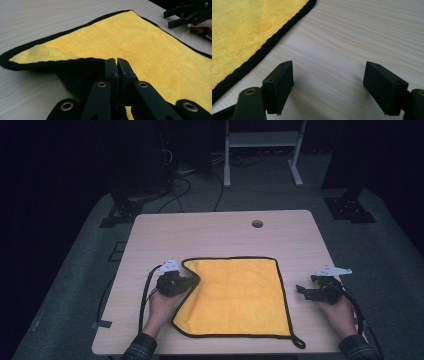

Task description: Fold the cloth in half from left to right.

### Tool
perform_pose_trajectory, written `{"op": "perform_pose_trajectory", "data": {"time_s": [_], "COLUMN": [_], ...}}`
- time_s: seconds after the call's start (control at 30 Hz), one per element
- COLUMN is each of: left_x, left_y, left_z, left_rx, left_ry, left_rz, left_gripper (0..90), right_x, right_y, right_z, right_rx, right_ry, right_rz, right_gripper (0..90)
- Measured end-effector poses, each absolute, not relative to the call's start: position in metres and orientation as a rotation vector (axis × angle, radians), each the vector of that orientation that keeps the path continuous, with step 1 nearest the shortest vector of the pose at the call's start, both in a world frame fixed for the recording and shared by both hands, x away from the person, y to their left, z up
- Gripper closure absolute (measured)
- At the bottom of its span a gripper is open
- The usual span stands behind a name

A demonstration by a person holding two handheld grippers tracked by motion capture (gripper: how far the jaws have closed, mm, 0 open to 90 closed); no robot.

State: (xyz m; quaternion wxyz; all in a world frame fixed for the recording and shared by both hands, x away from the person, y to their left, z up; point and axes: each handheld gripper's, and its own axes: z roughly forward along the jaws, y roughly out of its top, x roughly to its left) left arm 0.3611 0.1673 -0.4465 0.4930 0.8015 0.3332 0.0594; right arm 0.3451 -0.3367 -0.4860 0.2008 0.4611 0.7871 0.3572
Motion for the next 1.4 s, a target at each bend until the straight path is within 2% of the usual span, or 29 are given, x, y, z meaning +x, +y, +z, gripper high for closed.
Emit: {"op": "perform_pose_trajectory", "data": {"time_s": [0.3,0.47,1.4], "left_x": [0.367,0.372,0.384], "left_y": [0.148,0.133,0.058], "left_z": [-0.445,-0.444,-0.446], "left_rx": [1.935,1.939,1.956], "left_ry": [0.775,0.747,0.633], "left_rz": [0.118,0.101,-0.001], "left_gripper": [87.1,87.2,87.2], "right_x": [0.345,0.345,0.345], "right_y": [-0.337,-0.336,-0.336], "right_z": [-0.486,-0.486,-0.486], "right_rx": [1.289,1.299,1.297], "right_ry": [2.199,2.205,2.205], "right_rz": [0.998,0.985,0.984], "right_gripper": [22.7,17.5,17.5]}}
